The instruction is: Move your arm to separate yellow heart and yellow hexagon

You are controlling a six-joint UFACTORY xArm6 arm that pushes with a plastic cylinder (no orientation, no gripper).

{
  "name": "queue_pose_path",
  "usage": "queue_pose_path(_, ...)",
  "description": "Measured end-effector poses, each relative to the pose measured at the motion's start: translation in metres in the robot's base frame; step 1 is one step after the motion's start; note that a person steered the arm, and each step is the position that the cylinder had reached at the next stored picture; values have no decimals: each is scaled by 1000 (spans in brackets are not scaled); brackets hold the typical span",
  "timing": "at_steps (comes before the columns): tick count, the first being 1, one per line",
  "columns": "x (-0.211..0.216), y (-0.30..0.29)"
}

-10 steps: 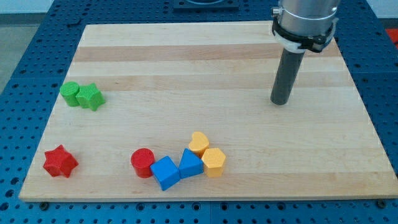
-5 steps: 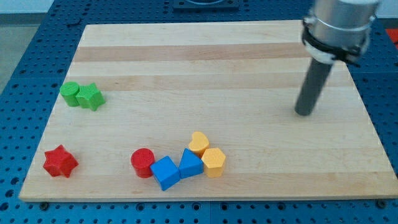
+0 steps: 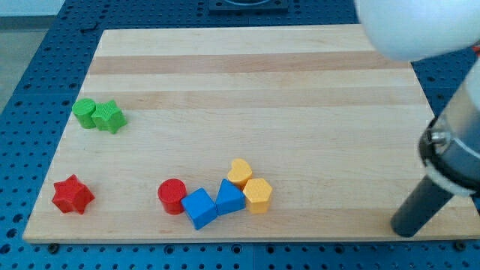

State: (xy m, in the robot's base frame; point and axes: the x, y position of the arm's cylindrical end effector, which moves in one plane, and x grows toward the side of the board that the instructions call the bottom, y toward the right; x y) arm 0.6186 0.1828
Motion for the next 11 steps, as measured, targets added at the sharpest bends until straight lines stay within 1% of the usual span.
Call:
queue_pose_path(3, 0, -58)
queue_pose_path(6, -3, -173)
queue_pose_path(10, -99, -189)
queue_pose_path(11, -104, -190)
